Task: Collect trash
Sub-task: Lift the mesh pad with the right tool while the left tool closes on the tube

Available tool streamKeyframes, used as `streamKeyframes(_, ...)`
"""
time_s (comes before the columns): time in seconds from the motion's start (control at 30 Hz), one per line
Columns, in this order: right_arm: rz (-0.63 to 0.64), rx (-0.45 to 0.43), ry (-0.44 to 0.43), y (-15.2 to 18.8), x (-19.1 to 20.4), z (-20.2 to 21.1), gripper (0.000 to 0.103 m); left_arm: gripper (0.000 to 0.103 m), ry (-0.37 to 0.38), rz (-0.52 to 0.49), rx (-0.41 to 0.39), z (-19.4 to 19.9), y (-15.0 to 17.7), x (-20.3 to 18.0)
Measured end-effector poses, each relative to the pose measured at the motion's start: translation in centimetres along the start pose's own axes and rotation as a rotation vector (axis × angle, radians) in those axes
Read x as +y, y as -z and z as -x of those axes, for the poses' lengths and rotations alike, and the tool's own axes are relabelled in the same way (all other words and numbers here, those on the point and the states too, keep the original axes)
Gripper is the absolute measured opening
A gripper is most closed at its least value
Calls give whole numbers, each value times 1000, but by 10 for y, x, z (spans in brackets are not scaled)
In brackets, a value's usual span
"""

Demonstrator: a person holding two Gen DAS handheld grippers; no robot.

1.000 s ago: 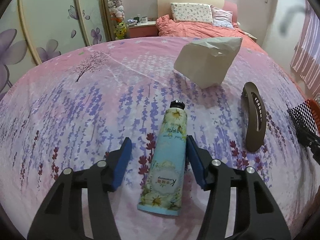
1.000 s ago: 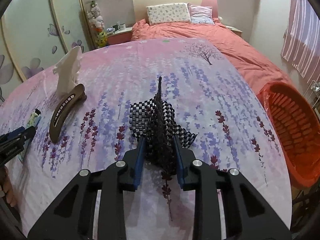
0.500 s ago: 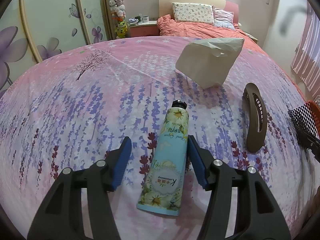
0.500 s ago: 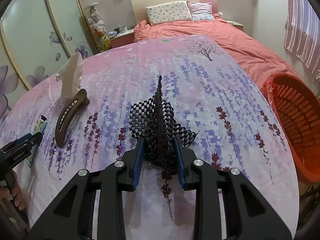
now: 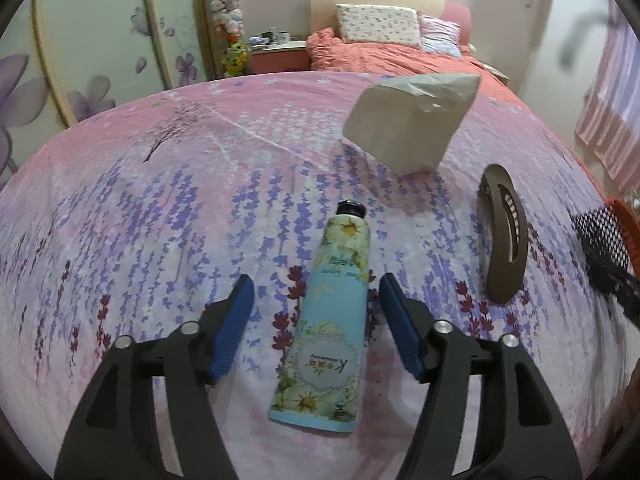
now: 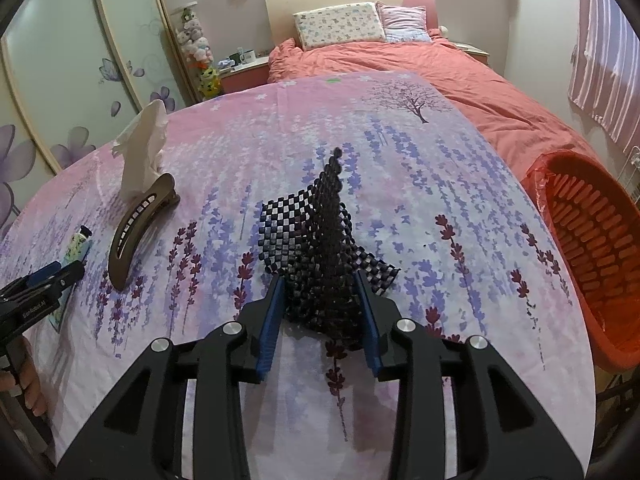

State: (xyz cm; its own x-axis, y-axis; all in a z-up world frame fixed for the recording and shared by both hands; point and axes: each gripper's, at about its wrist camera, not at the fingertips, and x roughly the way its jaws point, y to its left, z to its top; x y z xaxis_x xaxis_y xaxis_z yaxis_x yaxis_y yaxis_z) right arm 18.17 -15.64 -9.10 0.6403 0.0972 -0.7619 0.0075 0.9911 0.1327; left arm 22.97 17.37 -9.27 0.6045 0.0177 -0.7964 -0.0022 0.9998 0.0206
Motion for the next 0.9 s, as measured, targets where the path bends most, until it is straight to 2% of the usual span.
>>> streamKeyframes(0.13,-2,1,-23,0,0,0,42,66,18,-42,0,-4,-5,2)
streamKeyframes(0.53,12,3,-9,0,6,-1,45,65,30,-35,1,-9,-10,2)
streamKeyframes(0.63,21,2,13,-1,10,-2,44,56,38,-56,-6,-8,-11,-1)
streamKeyframes(0.67,24,2,21,-2,10,-2,43,50,40,-62,-7,-7,-11,-2)
streamKeyframes(0.73,21,-3,8,-1,10,-1,26,39,44,-76,-9,-6,-11,-9)
streamKeyframes(0.77,13,-8,3,-1,10,0,23,31,45,-81,-11,-6,-11,-12)
streamKeyframes(0.8,9,-12,-1,-1,8,1,18,29,38,-87,-14,-6,-11,-15)
streamKeyframes(0.9,4,-15,-23,0,6,7,14,29,42,-81,-9,-8,-14,-17)
